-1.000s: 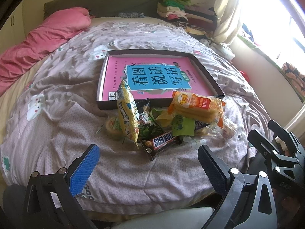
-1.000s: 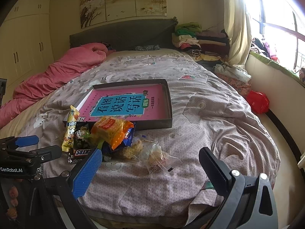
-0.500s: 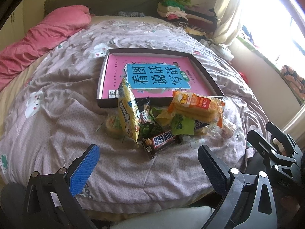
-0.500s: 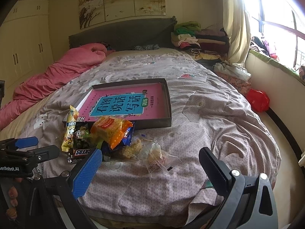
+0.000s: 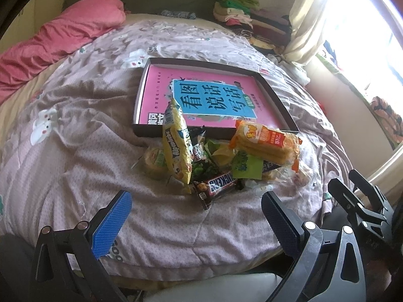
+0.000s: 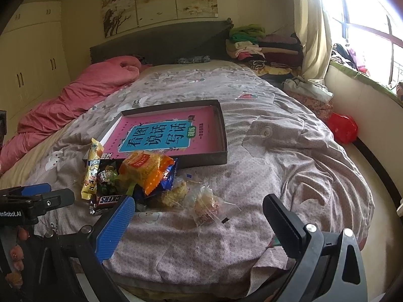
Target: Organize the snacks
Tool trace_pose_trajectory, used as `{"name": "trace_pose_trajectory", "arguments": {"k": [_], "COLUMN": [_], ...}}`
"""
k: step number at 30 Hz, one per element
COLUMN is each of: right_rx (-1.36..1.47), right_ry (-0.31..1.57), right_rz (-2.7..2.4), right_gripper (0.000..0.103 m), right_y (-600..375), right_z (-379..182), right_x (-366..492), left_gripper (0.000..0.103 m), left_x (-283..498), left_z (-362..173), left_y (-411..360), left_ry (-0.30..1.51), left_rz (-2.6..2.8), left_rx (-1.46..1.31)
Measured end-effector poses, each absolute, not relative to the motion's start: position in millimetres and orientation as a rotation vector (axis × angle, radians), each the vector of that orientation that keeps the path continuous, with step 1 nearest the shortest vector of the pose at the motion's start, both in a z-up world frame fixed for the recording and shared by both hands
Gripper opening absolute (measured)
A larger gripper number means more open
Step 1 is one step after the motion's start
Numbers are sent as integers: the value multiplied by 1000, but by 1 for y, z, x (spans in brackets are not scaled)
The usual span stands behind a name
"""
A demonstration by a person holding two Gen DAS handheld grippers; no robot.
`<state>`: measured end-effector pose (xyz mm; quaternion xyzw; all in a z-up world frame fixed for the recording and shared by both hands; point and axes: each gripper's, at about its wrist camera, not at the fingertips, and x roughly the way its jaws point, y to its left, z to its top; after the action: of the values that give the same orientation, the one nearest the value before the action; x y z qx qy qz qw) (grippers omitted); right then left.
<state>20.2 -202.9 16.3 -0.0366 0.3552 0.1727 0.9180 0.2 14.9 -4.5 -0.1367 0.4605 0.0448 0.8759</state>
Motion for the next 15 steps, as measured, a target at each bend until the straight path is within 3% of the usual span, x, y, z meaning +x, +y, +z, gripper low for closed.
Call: {"name": "trace_pose_trajectory", "arguments": {"k": [15], "right_rx": [-24], "right_ry": [816], "right_rz": [310], "right_gripper": [102], "right_y": [-214], "right_z": [0], "right_x": [44], "left_gripper": [102], "left_x": [10], "left_z": [-19], "left_y": [45], "left_ry": [944], "left_rz": [109], "left_rx": [-364]}}
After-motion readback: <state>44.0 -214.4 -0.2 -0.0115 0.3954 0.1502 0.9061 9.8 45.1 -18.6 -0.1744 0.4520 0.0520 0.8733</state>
